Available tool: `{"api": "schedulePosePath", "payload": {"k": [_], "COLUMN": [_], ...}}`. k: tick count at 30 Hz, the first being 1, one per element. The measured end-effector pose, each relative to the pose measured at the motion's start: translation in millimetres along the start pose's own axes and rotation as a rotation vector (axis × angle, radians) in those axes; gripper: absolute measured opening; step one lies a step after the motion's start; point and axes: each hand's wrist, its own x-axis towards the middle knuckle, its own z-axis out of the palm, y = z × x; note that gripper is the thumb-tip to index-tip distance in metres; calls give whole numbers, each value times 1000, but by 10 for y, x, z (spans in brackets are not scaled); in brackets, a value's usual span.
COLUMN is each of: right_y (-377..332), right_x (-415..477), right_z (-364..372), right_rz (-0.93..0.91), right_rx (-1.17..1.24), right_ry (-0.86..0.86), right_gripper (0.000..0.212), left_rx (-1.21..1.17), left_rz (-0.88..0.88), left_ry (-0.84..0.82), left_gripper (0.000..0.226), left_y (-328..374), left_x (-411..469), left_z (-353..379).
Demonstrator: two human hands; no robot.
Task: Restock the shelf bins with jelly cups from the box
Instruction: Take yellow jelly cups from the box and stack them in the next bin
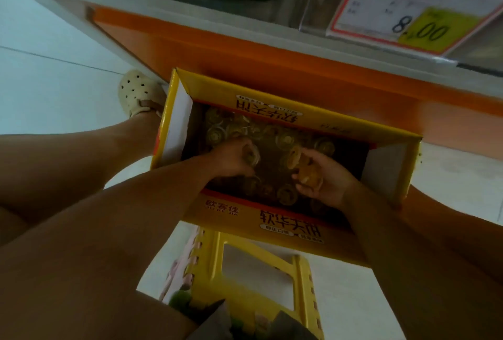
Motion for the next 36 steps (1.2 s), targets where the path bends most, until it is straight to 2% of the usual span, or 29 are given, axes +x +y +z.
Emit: {"api": "schedulePosePath", "payload": {"k": [4,10,15,18,21,24,27,32,36], "right_y": [-14,-24,122,248,325,288,180,34,23], "right_x": [-242,-778,-1234,-1498,-1769,-2018,-2231,-2458,-2643], "right_z": [110,456,610,682,766,758,691,664,617], "right_rz": [-66,-278,-420,-497,-643,-750,-807,-847,-867], "right_rx": [-23,-35,-94,-165,-302,-290,-145,-100,-129], "right_ry": [33,-95,-155,-153,-31,54,48,53,33], "right_gripper": [30,29,26,35,45,33,18,24,21], "left_rx": [-286,-692,-1036,-1002,-963,-1009,-1019,-985,-1018], "left_rz": [-41,78,101,104,164,209,248,320,390], "left_ry": [-60,-93,-147,-35,33,39,44,139,128], "left_gripper": [34,63,57,42,25,32,38,32,26], "left_y": [330,815,965,1064,1207,1361,1487,1691,1779], "left_x": [-295,-875,-1396,-1624,-1814,-1983,-2113,-2279,-2379], "left_z": [-206,-259,-289,-257,-229,-290,-406,-523,-543]}}
